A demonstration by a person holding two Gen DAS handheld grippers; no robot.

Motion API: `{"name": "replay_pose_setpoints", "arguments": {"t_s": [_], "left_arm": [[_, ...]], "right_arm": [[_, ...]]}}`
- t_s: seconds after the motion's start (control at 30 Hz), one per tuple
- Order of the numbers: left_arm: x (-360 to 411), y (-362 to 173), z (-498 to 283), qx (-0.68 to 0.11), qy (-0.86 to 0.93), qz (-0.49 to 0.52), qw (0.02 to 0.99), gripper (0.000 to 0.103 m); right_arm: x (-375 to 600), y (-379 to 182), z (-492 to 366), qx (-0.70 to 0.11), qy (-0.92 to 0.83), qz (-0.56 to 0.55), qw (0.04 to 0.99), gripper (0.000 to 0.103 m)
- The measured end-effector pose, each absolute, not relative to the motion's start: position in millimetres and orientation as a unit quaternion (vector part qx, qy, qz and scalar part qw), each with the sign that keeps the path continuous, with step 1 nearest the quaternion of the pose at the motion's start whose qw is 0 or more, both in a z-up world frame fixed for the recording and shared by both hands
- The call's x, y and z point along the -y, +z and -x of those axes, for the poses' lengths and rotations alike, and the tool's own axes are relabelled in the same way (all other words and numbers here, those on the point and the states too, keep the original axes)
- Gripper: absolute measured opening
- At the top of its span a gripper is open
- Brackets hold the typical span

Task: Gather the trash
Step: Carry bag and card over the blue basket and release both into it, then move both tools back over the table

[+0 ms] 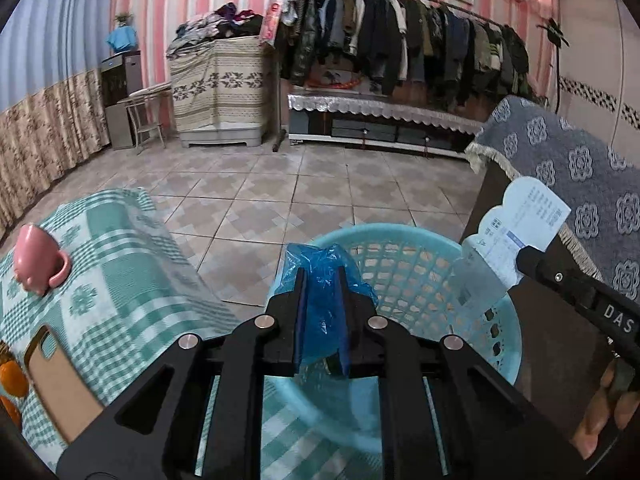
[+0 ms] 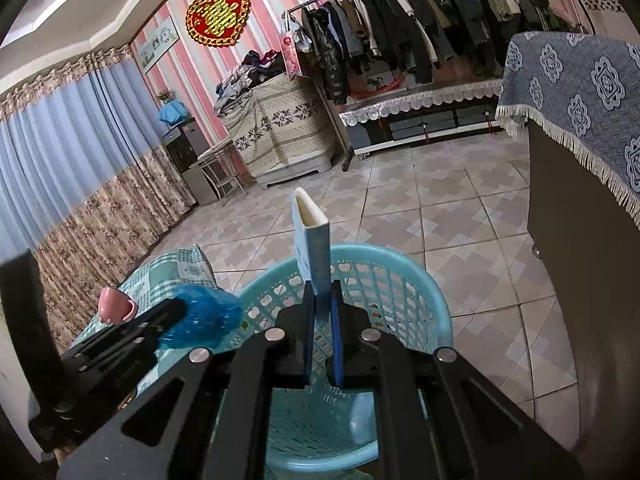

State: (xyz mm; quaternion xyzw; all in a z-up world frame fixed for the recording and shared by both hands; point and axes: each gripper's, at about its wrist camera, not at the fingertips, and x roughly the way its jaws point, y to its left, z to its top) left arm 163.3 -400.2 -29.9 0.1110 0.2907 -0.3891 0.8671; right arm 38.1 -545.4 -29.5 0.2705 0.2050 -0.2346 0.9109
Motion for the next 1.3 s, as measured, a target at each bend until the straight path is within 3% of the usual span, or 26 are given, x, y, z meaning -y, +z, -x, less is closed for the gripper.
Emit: {"name": "replay_pose_setpoints", "arguments": {"t_s": [0.03, 0.1, 0.17, 0.4, 0.57, 0.77, 0.83, 0.87, 0.9, 1.3], "left_arm": [[404, -31, -163, -0.291, -0.388, -0.114, 0.867, 0.018], [407, -31, -165, -0.289, -0.386, -0.115, 0.869, 0.045], [405, -26, -166, -0.280, -0.377, -0.112, 0.876, 0.060], [371, -12, -182, -0.259, -0.313, -0.099, 0.908, 0.087], [343, -3, -191, -0.244, -0.278, -0.093, 0.924, 0.094], [329, -1, -201, -0.249, -0.263, -0.083, 0.929, 0.095], [325, -3, -202, -0.251, -0.261, -0.080, 0.929, 0.095], [324, -3, -201, -0.251, -0.261, -0.079, 0.929, 0.095], [324, -3, -202, -0.251, -0.261, -0.079, 0.929, 0.095], [296, 0, -195, -0.248, -0.249, -0.065, 0.934, 0.095]], "right_arm": [[547, -31, -37, -0.205, -0.235, -0.271, 0.911, 0.008], [548, -32, -36, -0.204, -0.236, -0.274, 0.910, 0.008], [548, -32, -35, -0.203, -0.235, -0.275, 0.910, 0.008], [541, -36, -48, -0.212, -0.225, -0.271, 0.911, 0.008], [536, -41, -62, -0.220, -0.223, -0.273, 0.910, 0.008], [529, -49, -80, -0.241, -0.221, -0.262, 0.908, 0.011], [528, -52, -81, -0.245, -0.224, -0.261, 0.907, 0.030], [528, -52, -80, -0.243, -0.229, -0.260, 0.906, 0.049], [529, -51, -78, -0.239, -0.235, -0.261, 0.905, 0.059], [524, -44, -72, -0.231, -0.275, -0.230, 0.904, 0.080]]}}
